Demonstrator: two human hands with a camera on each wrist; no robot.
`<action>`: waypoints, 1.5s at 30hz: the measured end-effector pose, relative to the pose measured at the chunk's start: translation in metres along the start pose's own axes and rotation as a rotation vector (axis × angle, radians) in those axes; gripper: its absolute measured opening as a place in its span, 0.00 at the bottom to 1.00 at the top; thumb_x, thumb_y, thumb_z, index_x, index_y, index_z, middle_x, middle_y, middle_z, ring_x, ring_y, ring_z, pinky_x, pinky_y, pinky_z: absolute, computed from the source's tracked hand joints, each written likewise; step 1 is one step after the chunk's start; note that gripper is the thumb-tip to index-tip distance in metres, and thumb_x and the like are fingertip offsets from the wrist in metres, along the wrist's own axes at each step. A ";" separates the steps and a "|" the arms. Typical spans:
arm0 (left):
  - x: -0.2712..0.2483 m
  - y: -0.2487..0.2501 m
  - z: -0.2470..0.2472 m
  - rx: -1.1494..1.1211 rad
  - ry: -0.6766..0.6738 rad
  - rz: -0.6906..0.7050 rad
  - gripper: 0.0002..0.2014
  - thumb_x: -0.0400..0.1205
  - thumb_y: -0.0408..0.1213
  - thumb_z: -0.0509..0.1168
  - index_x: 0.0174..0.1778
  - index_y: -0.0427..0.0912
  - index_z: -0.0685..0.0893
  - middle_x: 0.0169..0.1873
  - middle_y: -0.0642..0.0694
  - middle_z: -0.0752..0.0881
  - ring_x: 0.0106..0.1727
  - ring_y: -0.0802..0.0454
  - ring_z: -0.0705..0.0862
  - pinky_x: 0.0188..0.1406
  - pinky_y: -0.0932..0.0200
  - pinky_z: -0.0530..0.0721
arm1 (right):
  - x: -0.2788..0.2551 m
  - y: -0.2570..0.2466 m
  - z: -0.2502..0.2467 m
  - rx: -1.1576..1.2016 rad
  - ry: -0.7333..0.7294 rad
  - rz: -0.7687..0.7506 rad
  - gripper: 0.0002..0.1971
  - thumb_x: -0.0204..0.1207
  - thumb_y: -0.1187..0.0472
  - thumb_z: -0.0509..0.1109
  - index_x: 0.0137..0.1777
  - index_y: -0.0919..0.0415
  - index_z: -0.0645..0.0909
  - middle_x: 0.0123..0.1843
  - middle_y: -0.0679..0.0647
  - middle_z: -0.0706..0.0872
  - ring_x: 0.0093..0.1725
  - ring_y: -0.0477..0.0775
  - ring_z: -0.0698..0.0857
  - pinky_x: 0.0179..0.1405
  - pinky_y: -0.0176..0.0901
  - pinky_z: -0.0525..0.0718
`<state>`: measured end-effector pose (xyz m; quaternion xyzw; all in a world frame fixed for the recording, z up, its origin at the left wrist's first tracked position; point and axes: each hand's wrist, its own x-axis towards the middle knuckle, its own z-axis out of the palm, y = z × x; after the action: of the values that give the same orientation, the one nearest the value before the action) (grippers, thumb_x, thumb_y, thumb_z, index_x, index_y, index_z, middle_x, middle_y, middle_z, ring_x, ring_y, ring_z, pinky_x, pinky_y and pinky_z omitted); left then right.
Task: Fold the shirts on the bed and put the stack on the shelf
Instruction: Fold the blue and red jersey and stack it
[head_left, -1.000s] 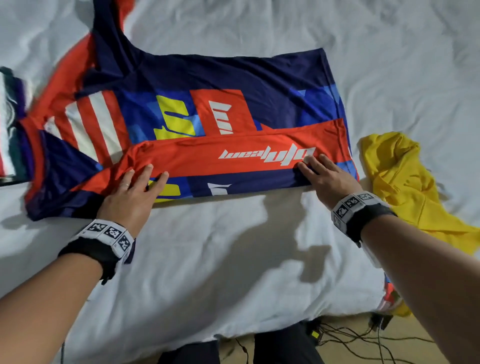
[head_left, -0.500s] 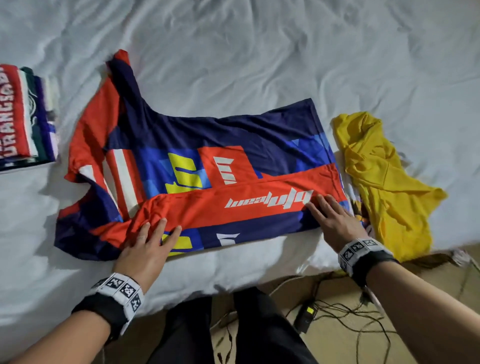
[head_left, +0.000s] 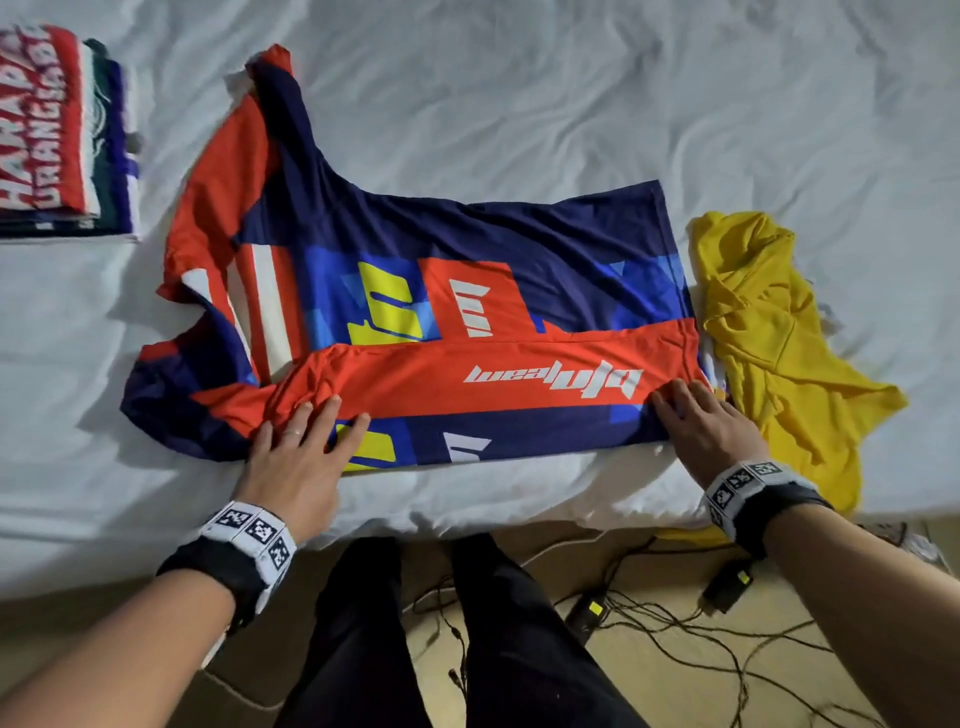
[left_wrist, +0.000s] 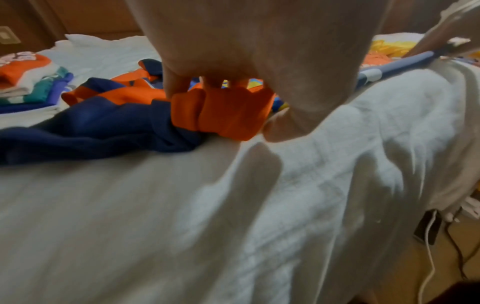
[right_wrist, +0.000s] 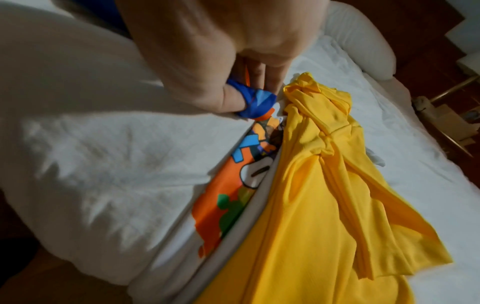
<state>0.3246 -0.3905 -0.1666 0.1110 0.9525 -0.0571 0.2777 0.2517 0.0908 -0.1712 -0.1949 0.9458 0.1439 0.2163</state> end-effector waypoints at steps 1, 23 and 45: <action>-0.002 0.002 -0.001 -0.027 0.026 0.013 0.47 0.63 0.44 0.73 0.83 0.53 0.70 0.82 0.40 0.71 0.79 0.34 0.73 0.70 0.24 0.70 | -0.001 0.000 -0.005 -0.028 -0.029 -0.005 0.27 0.71 0.70 0.69 0.72 0.68 0.77 0.68 0.73 0.77 0.67 0.76 0.78 0.54 0.69 0.84; -0.030 -0.196 0.045 -0.316 0.319 -0.205 0.19 0.67 0.34 0.75 0.55 0.47 0.87 0.68 0.41 0.78 0.64 0.34 0.74 0.57 0.36 0.77 | 0.065 -0.330 -0.096 0.208 0.187 -0.300 0.18 0.68 0.62 0.66 0.59 0.60 0.82 0.57 0.58 0.83 0.48 0.64 0.82 0.39 0.53 0.84; -0.047 -0.186 0.049 -0.433 0.340 -0.135 0.19 0.79 0.50 0.53 0.47 0.45 0.87 0.50 0.43 0.88 0.55 0.38 0.80 0.51 0.44 0.70 | 0.160 -0.320 -0.216 0.978 0.020 -0.199 0.15 0.84 0.59 0.67 0.35 0.62 0.79 0.27 0.50 0.76 0.24 0.41 0.74 0.29 0.35 0.73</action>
<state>0.3436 -0.5873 -0.1738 -0.0065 0.9807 0.1489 0.1269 0.1799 -0.3179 -0.1190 -0.1614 0.8813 -0.3397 0.2861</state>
